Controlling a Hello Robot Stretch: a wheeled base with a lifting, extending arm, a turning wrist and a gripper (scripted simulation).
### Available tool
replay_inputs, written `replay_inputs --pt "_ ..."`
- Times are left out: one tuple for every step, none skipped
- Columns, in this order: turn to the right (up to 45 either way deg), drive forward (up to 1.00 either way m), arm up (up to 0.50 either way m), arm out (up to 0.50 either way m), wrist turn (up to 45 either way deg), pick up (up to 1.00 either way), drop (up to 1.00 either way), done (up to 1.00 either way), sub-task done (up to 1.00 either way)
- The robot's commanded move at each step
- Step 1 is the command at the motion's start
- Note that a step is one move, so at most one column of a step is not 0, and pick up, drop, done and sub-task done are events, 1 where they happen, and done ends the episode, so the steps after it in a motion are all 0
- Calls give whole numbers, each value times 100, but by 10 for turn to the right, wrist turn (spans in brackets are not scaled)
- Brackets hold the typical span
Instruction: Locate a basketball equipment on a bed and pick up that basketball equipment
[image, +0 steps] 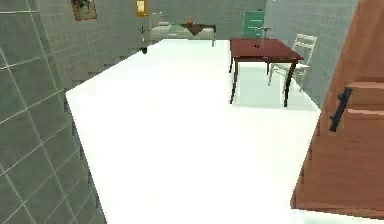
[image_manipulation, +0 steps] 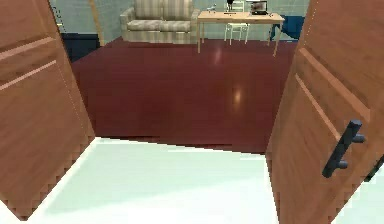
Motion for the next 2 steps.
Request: replay_inputs --pt "0 100 0 0 0 0 0 0 0" --pt "300 0 0 0 0 0 0 0 0"
